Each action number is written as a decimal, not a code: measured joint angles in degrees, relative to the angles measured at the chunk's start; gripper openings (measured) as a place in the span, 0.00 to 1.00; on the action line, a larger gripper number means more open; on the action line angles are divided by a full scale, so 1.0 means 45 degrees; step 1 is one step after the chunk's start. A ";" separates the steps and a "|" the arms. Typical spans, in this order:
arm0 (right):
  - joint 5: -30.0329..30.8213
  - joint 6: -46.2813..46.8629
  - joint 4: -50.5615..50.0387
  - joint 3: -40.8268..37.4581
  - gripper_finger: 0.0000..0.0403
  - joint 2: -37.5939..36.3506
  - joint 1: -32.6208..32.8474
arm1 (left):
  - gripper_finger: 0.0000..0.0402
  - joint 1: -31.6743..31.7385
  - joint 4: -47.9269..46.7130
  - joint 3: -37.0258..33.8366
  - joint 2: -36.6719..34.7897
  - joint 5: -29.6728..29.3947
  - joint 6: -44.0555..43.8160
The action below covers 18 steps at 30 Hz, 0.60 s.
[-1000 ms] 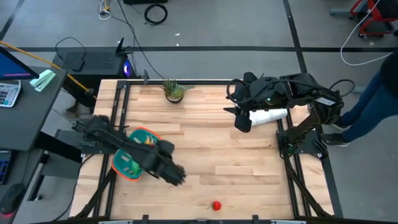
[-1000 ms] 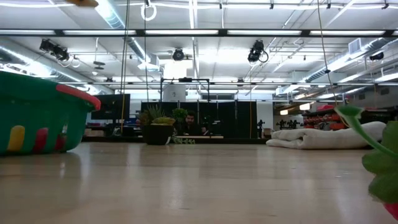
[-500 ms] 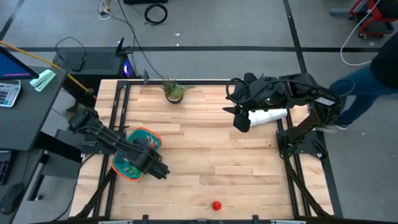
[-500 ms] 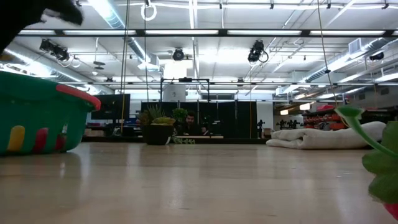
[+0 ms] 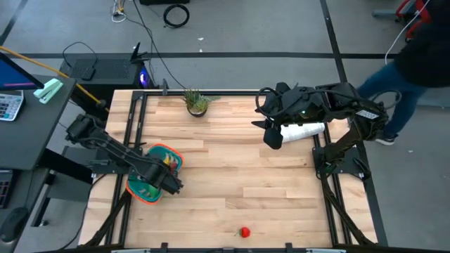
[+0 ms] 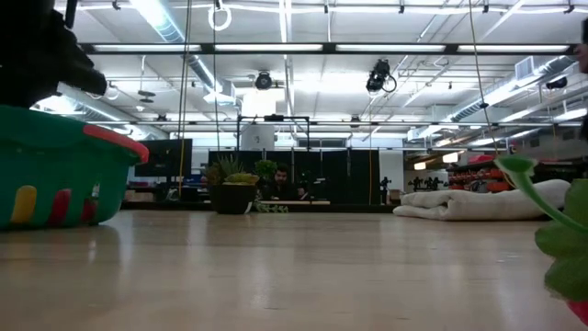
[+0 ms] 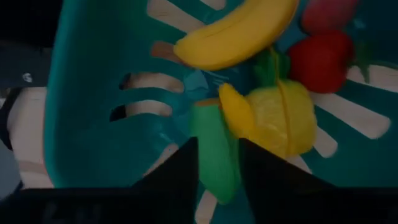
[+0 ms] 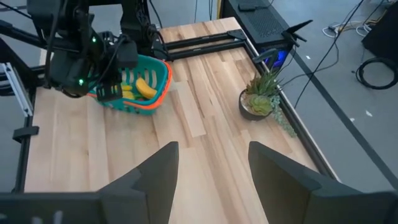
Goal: Pick and placing Produce into tupperware
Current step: Put the red strawberry into the blue basket
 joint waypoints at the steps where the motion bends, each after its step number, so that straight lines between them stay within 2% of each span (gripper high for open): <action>1: -0.0001 0.0009 0.0000 0.0000 0.51 0.0000 0.0000 | 0.32 0.0000 -0.0007 -0.0039 0.0000 0.0000 0.0017; 5: 0.0178 0.0177 0.0202 0.0000 0.51 0.0000 0.0000 | 0.45 0.0058 0.0032 0.0297 0.0005 0.0000 0.0387; 9: 0.0227 0.1030 0.0025 0.0001 0.51 0.0051 0.0019 | 0.51 0.0133 -0.0310 0.1174 0.0005 -0.0148 0.1115; 14: -0.0619 0.2348 -0.1278 -0.0434 0.51 0.0259 0.0690 | 0.50 0.0423 -0.1064 0.2421 0.0005 -0.1204 0.2028; 18: -0.1504 0.2000 -0.0711 -0.2272 0.51 0.0268 0.1636 | 0.47 0.0743 -0.1521 0.3430 0.0005 -0.2652 0.3334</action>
